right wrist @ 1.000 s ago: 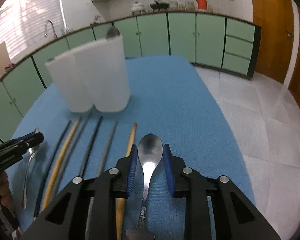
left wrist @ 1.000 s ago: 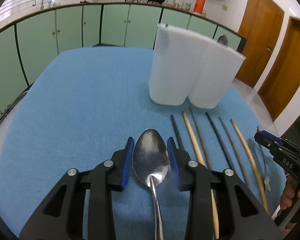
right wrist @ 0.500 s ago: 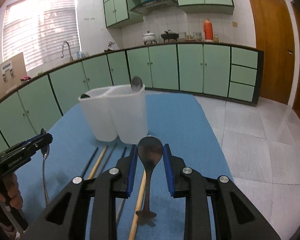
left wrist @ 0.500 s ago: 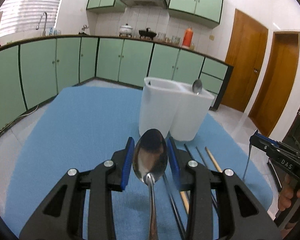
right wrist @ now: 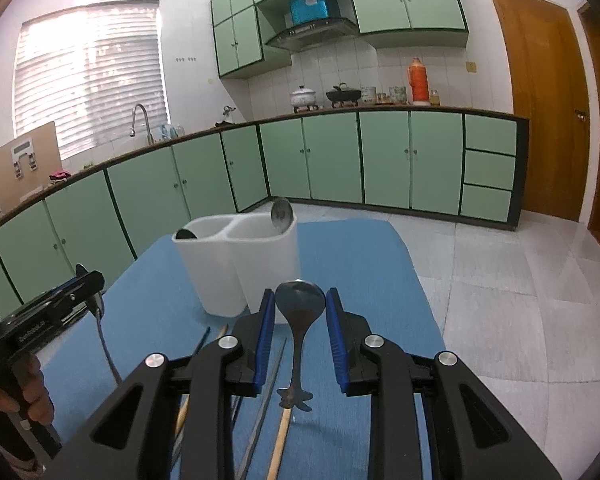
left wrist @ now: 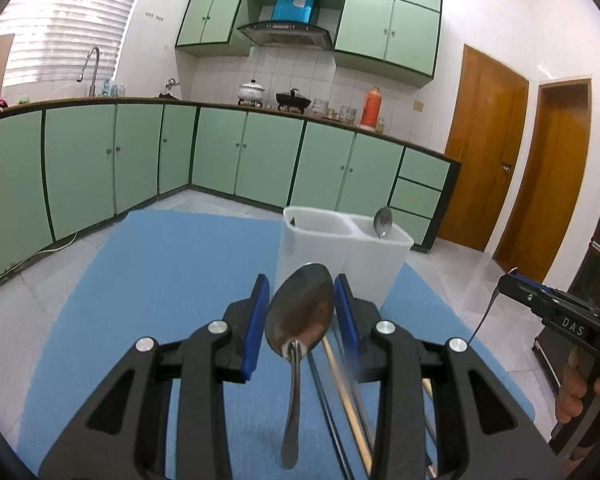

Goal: Organize utensils
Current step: 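Carry both spoons to the white holder and release them inside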

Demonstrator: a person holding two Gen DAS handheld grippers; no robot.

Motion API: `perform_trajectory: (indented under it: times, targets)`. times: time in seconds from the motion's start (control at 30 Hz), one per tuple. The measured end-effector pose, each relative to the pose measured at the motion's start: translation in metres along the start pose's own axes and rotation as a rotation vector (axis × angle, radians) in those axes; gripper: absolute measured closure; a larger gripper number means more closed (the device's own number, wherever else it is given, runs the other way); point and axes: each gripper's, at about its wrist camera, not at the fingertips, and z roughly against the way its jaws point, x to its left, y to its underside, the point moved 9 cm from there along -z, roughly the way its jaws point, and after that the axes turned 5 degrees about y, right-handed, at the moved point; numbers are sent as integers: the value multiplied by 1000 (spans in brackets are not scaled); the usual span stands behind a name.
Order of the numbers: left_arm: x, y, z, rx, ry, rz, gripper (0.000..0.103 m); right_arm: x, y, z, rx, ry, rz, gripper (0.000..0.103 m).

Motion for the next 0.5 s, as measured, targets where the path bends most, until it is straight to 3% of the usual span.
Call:
perform_trajectory:
  times: [0.3,0.5]
  targets:
    - [-8,-42,-3,-66,22,-14,71,16,-34,2,-57,-36,40,77]
    - [-18,-86,-11,-131,46,-20,71,24,-66,-1,-100,-67,38,77]
